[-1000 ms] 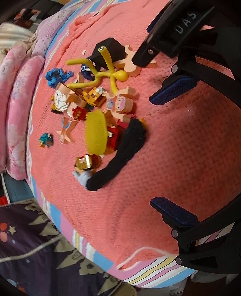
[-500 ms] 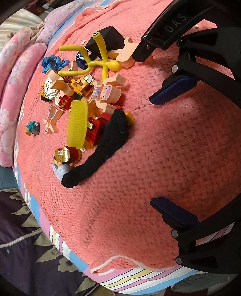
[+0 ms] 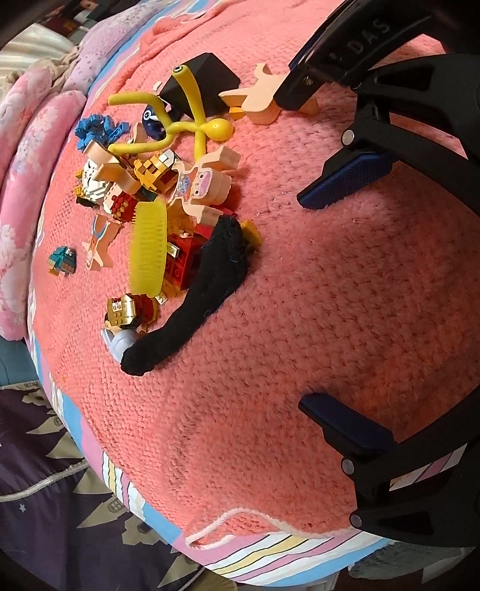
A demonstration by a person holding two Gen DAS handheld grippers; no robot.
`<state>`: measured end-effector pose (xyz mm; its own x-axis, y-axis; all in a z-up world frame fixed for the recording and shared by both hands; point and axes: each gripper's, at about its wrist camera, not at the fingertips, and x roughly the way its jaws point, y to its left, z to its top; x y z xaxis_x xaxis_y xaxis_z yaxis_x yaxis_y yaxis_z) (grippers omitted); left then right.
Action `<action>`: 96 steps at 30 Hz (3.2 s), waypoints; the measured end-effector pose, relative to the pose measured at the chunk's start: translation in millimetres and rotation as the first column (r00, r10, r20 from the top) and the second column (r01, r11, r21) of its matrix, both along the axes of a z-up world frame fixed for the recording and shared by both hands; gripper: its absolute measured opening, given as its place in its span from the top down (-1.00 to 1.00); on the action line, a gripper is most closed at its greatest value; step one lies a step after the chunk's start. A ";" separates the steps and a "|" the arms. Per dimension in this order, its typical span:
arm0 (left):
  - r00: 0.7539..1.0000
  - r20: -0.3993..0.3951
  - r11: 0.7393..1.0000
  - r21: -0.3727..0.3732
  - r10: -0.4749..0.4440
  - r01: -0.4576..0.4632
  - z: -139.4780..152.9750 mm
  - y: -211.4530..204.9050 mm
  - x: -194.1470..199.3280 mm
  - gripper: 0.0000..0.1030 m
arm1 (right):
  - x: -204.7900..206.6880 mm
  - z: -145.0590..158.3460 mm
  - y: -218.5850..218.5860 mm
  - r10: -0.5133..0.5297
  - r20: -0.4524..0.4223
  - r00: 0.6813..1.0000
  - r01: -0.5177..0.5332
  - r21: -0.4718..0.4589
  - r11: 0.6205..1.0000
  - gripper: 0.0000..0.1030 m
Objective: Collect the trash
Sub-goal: 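Close the right tool on the beige wooden cross-shaped piece, then lift the beige wooden piece with the right tool toward the wastebasket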
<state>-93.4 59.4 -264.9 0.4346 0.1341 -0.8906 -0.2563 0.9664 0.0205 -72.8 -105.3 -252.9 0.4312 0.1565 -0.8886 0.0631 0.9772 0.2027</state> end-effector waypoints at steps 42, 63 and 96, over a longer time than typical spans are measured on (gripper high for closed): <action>0.652 0.200 0.666 0.005 -0.731 0.746 96.6 -201.6 -112.9 -0.89 | -239.4 77.2 -160.1 -0.743 0.097 0.662 0.731 0.134 0.669 0.63; 0.916 0.101 0.920 -0.004 -0.389 0.391 53.2 -111.5 -40.1 -0.88 | -136.8 26.7 -120.8 -0.555 0.009 0.832 0.549 0.139 0.824 -0.74; 0.757 0.155 0.760 -0.045 -0.635 0.648 86.9 -179.0 -85.0 -0.88 | -203.5 69.4 -150.5 -0.690 0.109 0.715 0.684 0.095 0.724 -0.15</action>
